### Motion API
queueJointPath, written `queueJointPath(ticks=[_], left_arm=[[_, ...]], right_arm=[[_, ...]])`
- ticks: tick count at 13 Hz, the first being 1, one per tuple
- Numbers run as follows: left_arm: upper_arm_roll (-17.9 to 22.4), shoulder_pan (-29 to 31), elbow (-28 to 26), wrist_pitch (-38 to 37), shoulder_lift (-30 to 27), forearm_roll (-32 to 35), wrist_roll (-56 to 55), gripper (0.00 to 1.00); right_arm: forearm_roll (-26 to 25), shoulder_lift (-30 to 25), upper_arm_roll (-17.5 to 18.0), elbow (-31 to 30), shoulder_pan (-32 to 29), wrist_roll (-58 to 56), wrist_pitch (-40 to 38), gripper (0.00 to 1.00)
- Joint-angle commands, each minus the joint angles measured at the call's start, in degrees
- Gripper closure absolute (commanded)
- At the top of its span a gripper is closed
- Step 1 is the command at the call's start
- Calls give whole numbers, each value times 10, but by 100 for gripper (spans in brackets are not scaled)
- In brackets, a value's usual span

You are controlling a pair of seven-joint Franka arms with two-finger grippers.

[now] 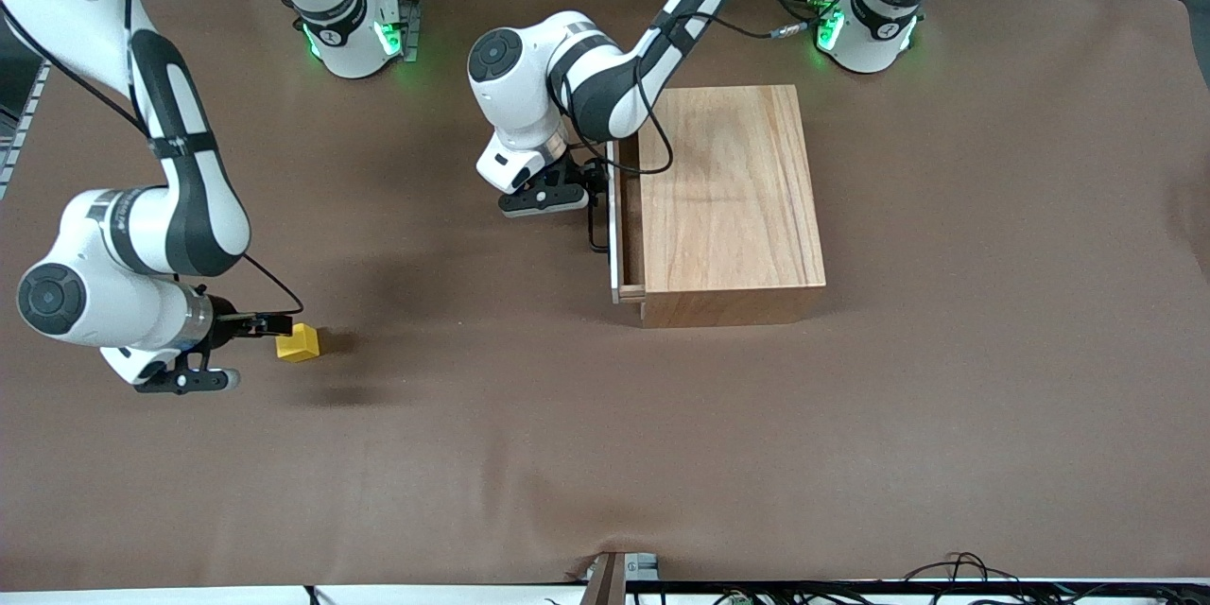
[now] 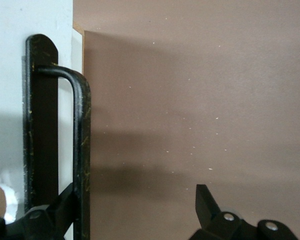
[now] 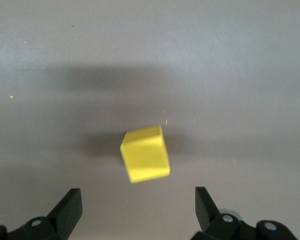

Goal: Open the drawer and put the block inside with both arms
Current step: 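Pull the drawer open with the left gripper while the right gripper grasps the cube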

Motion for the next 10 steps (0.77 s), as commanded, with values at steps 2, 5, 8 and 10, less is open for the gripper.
queueJointPath(ticks=[2, 5, 8, 10], left_arm=[[-9, -3, 32, 8, 14, -21, -26, 0], [-21, -3, 44, 13, 14, -22, -33, 0], [-25, -3, 47, 20, 16, -22, -33, 0], [-29, -2, 47, 36, 23, -22, -33, 0]], right_arm=[[-25, 5, 8, -64, 1, -34, 106, 0], [-48, 5, 8, -112, 0, -32, 172, 0], [-47, 6, 8, -136, 0, -31, 203, 0], [-47, 8, 8, -139, -2, -31, 208, 0]])
